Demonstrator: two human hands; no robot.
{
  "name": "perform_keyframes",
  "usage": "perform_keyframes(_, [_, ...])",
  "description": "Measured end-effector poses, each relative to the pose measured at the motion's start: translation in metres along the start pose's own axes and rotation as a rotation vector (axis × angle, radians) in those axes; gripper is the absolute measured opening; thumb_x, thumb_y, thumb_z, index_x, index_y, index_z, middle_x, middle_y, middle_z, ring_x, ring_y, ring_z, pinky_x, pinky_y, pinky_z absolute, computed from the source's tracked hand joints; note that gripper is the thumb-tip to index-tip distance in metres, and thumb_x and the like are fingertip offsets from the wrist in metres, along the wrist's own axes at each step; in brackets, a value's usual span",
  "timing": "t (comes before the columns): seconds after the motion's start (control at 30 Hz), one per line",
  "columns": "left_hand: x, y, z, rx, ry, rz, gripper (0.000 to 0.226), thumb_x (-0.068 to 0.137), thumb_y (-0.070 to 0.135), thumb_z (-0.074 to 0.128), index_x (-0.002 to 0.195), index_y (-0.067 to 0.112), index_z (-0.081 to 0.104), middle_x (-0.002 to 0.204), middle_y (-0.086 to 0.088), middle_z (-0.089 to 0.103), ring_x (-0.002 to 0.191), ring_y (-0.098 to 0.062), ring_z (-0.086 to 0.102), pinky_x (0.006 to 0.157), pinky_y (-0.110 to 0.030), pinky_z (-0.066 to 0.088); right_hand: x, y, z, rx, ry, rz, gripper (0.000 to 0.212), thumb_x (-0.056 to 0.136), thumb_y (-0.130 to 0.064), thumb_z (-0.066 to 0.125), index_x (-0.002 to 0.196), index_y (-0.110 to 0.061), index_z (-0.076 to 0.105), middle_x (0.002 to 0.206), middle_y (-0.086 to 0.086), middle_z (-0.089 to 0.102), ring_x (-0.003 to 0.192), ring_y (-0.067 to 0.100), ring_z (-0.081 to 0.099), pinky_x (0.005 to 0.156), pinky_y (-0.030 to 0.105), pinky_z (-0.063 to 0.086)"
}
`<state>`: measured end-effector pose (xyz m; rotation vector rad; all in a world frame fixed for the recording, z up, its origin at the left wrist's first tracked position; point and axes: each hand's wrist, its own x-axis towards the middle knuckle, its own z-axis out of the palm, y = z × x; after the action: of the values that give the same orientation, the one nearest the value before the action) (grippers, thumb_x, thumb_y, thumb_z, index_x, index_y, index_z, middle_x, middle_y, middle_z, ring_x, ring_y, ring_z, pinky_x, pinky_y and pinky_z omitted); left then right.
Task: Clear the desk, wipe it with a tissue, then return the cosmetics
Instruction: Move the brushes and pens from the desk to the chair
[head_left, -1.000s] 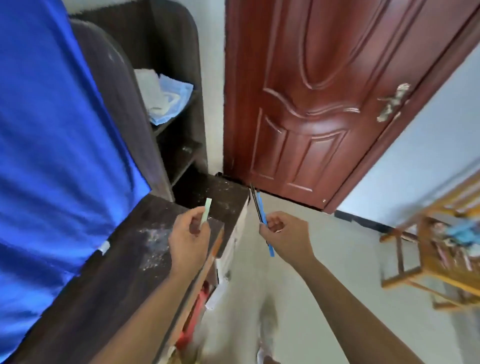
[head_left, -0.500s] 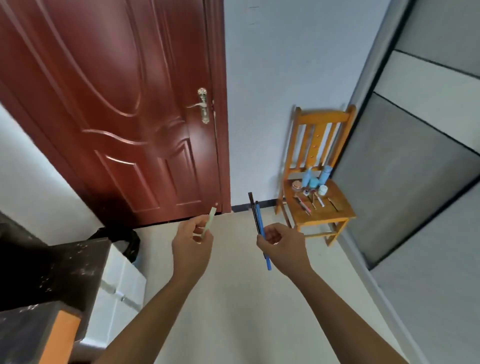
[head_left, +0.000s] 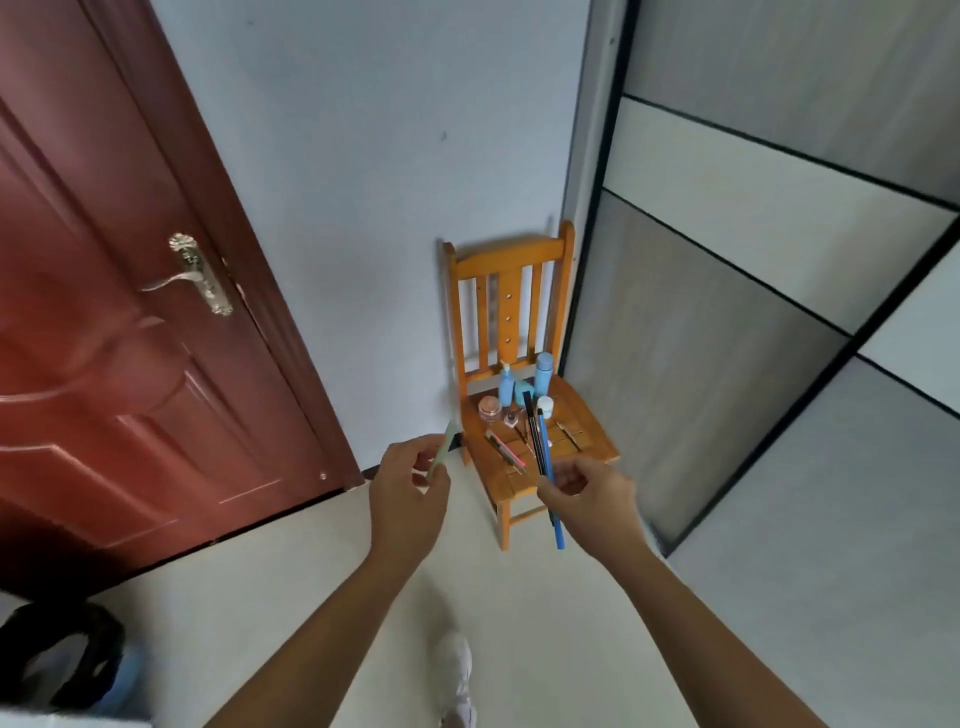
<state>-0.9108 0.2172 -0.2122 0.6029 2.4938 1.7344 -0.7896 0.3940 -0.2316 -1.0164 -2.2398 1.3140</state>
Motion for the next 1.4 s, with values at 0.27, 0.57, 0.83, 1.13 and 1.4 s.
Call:
perform_keyframes(0.27, [0.171, 0.017, 0.087, -0.015, -0.106, -0.044, 0.027, 0.091, 0.01, 0.067, 0.113, 0.024, 0.064, 0.103, 0.01, 0.059, 0.092, -0.014, 0.061, 0.07, -0.012, 0.049, 0.153, -0.022, -0.017, -0.025, 0.105, -0.003, 0.014, 0.07, -0.045, 0.077, 0.07, -0.035, 0.067, 0.07, -0.025, 0.067, 0.064, -0.001, 0.063, 0.06, 0.014, 0.053])
perform_keyframes(0.57, [0.276, 0.002, 0.216, 0.061, -0.156, -0.1, 0.027, 0.091, 0.011, 0.068, 0.111, 0.029, 0.064, 0.099, 0.017, 0.06, 0.089, 0.0, 0.06, 0.057, -0.001, 0.043, 0.294, 0.03, -0.056, 0.002, 0.106, 0.164, 0.011, 0.072, -0.039, 0.077, 0.075, -0.031, 0.069, 0.069, -0.02, 0.068, 0.067, -0.001, 0.064, 0.054, 0.01, 0.051])
perform_keyframes(0.83, [0.305, -0.034, 0.33, 0.182, -0.014, -0.338, 0.022, 0.092, 0.02, 0.068, 0.114, 0.023, 0.065, 0.104, 0.011, 0.064, 0.091, -0.007, 0.061, 0.075, -0.014, 0.049, 0.442, 0.12, -0.062, -0.077, -0.117, 0.155, 0.017, 0.079, -0.036, 0.077, 0.075, -0.036, 0.061, 0.066, -0.021, 0.065, 0.069, -0.009, 0.063, 0.052, 0.005, 0.045])
perform_keyframes(1.13, [0.309, -0.094, 0.399, 0.296, 0.018, -0.605, 0.011, 0.096, 0.033, 0.062, 0.104, 0.026, 0.059, 0.099, 0.012, 0.063, 0.087, -0.01, 0.06, 0.08, -0.017, 0.045, 0.511, 0.196, -0.033, -0.224, -0.396, 0.243, 0.019, 0.084, -0.037, 0.076, 0.093, -0.023, 0.067, 0.086, -0.01, 0.071, 0.077, 0.005, 0.068, 0.072, 0.024, 0.059])
perform_keyframes(1.4, [0.291, -0.254, 0.464, 0.307, 0.055, -0.914, 0.018, 0.094, 0.027, 0.066, 0.11, 0.029, 0.058, 0.089, 0.023, 0.055, 0.08, -0.004, 0.057, 0.065, -0.009, 0.035, 0.517, 0.324, 0.067, -0.351, -0.662, 0.345, 0.015, 0.089, -0.035, 0.073, 0.091, -0.023, 0.064, 0.085, -0.012, 0.067, 0.074, 0.004, 0.063, 0.065, 0.015, 0.049])
